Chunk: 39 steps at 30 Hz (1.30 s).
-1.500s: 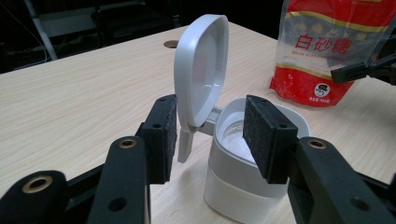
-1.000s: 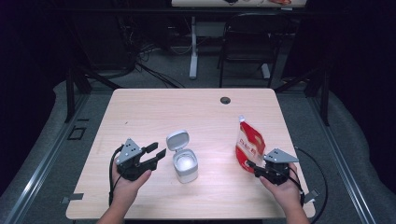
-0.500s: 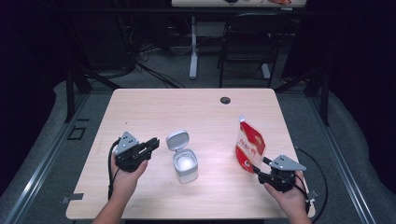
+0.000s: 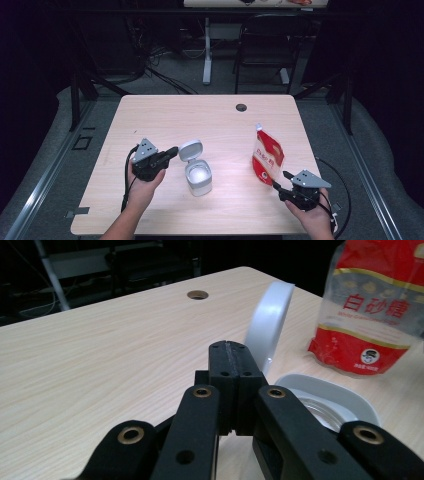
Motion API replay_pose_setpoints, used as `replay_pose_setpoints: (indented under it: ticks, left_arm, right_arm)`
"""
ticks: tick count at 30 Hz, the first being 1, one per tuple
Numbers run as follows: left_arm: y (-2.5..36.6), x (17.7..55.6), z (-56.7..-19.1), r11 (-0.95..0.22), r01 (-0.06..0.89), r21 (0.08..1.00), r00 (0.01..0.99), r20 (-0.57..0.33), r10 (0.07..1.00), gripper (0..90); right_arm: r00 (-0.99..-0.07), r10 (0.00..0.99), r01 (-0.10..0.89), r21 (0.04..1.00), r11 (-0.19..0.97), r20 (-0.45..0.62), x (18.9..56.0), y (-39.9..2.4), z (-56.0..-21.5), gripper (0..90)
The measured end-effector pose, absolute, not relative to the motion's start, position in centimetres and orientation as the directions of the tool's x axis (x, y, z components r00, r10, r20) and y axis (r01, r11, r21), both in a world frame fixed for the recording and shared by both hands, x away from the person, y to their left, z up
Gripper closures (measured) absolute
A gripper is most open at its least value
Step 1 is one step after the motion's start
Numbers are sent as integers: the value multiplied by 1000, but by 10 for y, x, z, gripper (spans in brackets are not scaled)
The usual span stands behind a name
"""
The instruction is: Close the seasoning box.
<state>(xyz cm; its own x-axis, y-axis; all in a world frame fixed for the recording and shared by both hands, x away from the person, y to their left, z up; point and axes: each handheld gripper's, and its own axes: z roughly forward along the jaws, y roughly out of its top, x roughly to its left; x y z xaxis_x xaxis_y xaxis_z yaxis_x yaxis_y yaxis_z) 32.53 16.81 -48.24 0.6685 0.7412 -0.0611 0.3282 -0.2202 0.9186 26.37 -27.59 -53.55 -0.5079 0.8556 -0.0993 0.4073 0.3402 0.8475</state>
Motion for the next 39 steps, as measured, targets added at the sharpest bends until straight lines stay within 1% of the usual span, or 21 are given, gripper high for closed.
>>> replay_pose_setpoints:
  ticks: [21, 27, 31, 36, 39]
  left_arm:
    - [160, 307, -481, -274, 305, 912, 714, -29, 699, 894]
    - [174, 307, -482, -248, 322, 914, 688, -46, 724, 876]
    - [185, 309, -485, -232, 342, 910, 663, -59, 747, 860]
    - [195, 312, -487, -227, 358, 906, 638, -60, 768, 843]
    - [200, 315, -489, -228, 369, 901, 625, -59, 778, 835]
  right_arm:
    - [-516, 851, 403, 850, 339, -95, 265, -273, -536, 465]
    - [-514, 852, 421, 835, 355, -103, 258, -274, -539, 458]
    - [-504, 859, 418, 845, 334, -90, 252, -278, -537, 457]
    - [-496, 865, 424, 846, 322, -80, 254, -277, -539, 456]
    - [-501, 861, 425, 841, 334, -89, 255, -275, -541, 456]
